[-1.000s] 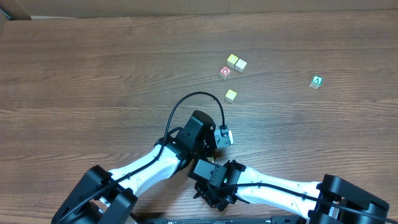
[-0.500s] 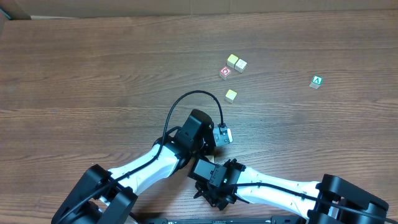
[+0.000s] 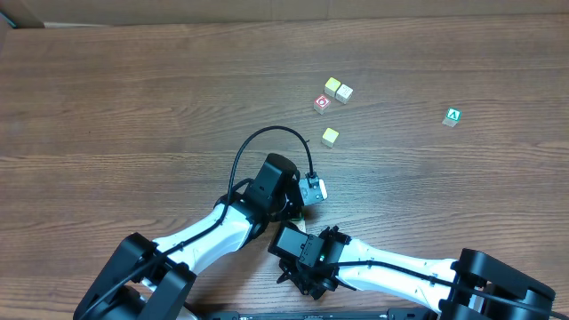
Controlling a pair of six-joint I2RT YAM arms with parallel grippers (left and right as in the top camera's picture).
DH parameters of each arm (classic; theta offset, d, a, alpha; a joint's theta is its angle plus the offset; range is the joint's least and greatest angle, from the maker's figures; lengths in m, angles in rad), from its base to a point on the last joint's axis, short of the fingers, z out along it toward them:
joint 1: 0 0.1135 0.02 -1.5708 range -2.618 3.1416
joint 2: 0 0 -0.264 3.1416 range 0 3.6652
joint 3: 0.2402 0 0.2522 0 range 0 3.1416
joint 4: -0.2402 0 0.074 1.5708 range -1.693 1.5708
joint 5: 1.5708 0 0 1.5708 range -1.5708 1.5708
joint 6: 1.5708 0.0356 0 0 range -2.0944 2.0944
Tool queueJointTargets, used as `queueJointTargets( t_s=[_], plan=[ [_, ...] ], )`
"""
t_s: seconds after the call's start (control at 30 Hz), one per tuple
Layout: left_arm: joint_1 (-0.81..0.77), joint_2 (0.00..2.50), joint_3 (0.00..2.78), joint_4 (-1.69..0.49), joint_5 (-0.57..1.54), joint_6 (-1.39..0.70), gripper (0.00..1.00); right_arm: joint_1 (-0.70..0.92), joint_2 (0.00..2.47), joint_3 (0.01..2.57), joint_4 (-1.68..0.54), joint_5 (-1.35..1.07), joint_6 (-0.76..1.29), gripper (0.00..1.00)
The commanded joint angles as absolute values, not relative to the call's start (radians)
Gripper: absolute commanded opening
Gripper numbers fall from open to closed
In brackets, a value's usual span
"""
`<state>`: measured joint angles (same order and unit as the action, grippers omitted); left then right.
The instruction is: Flip 5 blocks
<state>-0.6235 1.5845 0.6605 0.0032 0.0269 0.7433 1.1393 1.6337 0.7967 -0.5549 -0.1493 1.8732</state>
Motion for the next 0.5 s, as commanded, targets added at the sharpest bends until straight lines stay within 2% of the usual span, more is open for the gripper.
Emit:
queueJointTargets(
  t_s=[0.0,0.47],
  plan=[
    [-0.615,1.596,0.652,0.017,0.044,0.744,0.04,1.132,1.648,0.804,-0.554,-0.114,1.878,0.04],
    [-0.614,1.596,0.652,0.066,0.041,0.733,0.04,1.132,1.648,0.804,-0.555,-0.114,1.877,0.04]
  ],
)
